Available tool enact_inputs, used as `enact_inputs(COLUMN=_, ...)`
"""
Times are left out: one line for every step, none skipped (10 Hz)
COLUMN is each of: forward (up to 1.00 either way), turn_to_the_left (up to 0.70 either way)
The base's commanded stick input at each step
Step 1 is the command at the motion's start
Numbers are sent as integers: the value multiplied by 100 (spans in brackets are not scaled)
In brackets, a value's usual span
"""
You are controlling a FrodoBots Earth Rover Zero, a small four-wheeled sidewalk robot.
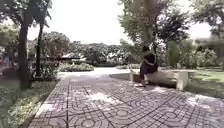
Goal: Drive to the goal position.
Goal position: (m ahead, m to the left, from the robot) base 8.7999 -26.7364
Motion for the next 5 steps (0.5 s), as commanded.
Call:
enact_inputs(forward=70, turn_to_the_left=0)
enact_inputs(forward=70, turn_to_the_left=0)
enact_inputs(forward=70, turn_to_the_left=17)
enact_inputs(forward=70, turn_to_the_left=27)
enact_inputs(forward=70, turn_to_the_left=20)
